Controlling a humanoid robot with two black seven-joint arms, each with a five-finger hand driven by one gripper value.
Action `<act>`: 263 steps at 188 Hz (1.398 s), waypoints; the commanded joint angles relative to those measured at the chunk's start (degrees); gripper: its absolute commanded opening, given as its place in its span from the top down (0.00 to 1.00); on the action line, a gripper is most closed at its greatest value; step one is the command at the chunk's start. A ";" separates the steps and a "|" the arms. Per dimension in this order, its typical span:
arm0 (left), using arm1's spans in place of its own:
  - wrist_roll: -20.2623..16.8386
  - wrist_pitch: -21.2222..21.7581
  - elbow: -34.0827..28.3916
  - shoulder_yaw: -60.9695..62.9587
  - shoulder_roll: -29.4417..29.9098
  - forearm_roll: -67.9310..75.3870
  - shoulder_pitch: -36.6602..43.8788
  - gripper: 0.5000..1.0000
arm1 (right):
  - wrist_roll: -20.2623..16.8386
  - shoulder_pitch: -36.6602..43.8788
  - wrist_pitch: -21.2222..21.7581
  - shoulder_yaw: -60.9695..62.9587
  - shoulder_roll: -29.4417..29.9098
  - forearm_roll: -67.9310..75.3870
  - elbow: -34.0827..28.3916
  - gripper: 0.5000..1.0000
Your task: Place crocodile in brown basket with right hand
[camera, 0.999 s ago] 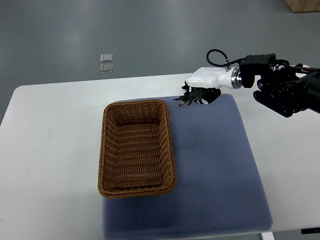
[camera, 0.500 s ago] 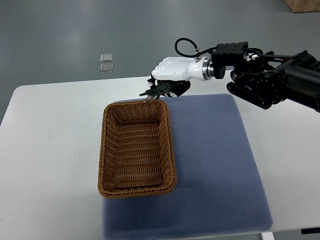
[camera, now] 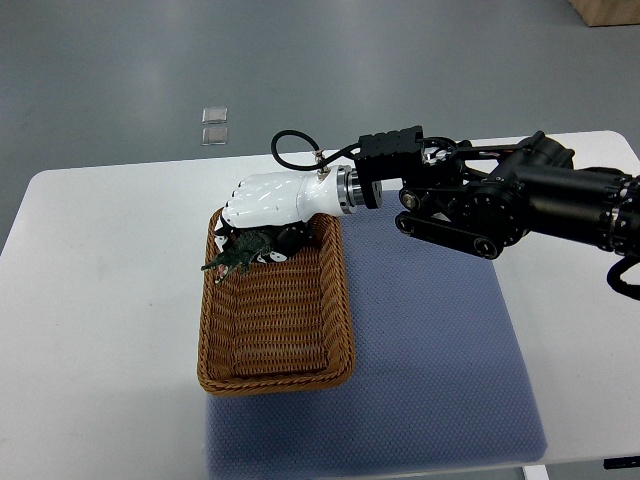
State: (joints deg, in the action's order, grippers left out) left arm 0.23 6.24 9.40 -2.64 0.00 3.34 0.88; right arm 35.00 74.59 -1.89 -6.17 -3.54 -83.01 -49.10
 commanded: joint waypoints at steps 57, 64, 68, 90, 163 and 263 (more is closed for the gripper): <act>-0.05 0.00 0.00 0.00 0.00 0.00 -0.01 0.00 | 0.00 -3.22 -0.04 -1.47 1.08 0.13 0.76 0.15; 0.04 -0.08 0.00 0.00 0.00 0.00 -0.01 0.00 | 0.00 -3.31 0.05 -1.47 1.08 0.13 1.20 0.14; -0.05 0.00 0.00 0.00 0.00 0.00 -0.01 0.00 | 0.00 -3.40 0.05 -1.47 1.08 0.13 1.46 0.14; -0.05 0.00 0.00 0.00 0.00 0.00 -0.01 0.00 | 0.00 -3.57 0.05 -1.47 0.29 0.13 2.08 0.14; 0.03 0.00 0.00 0.00 0.00 0.00 -0.01 0.00 | 0.00 -1.29 3.65 5.03 -6.12 6.01 2.25 0.14; -0.05 0.00 0.00 0.00 0.00 0.00 -0.01 0.00 | 0.00 -15.17 27.73 25.77 -19.66 36.25 2.08 0.14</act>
State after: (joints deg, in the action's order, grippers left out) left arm 0.21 6.24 9.40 -2.64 0.00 3.34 0.88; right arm 35.00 62.69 23.17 16.73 -21.61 -53.47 -47.02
